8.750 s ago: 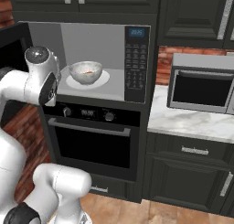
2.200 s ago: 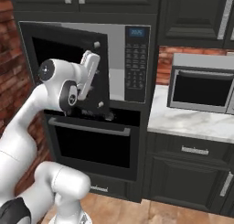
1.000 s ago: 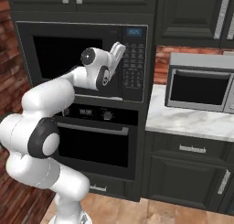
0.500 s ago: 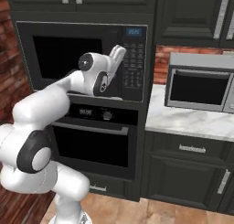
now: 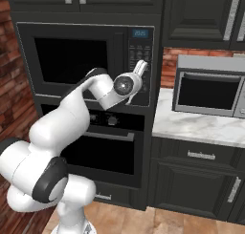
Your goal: Pick the carrot from the sink and place it in the bowl. Then pick the bowl and place it in the microwave. Then close the microwave door and press the start button.
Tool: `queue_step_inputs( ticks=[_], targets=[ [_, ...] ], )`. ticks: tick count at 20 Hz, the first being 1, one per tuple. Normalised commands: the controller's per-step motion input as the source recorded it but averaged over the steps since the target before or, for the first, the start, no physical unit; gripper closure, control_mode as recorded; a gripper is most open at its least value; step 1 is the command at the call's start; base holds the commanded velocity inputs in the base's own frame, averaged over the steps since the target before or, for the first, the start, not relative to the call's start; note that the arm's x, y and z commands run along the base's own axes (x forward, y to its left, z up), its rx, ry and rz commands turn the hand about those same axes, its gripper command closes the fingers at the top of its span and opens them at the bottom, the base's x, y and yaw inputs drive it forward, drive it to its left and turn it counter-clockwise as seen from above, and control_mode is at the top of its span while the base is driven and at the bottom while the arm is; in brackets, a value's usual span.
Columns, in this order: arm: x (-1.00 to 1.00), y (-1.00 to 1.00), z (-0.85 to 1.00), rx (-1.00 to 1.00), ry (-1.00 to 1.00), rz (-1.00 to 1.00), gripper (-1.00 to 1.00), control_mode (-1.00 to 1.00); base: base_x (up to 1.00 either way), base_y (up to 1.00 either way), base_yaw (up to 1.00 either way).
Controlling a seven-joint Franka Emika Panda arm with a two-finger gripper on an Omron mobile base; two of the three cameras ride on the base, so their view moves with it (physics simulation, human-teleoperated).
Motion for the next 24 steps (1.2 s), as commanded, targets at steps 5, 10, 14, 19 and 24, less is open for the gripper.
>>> queue_step_inputs(
  ticks=[5, 10, 14, 19, 24],
  targets=[
    [-0.03, -0.36, -0.54, 0.0, -0.28, 0.42, -1.0, -1.0, 0.0, 0.0, 0.0],
    [0.14, 0.21, -0.12, 0.0, -0.17, 0.09, 1.0, -1.0, 0.0, 0.0, 0.0],
    [0.46, 0.24, -0.01, 0.0, -0.04, 0.03, 1.0, -1.0, 0.0, 0.0, 0.0],
    [0.57, -0.26, 0.0, 0.0, 0.0, 0.0, 1.0, -1.0, 0.0, 0.0, 0.0],
    [0.14, -0.29, 0.0, 0.0, 0.0, 0.0, 1.0, -1.0, 0.0, 0.0, 0.0]
  ],
)
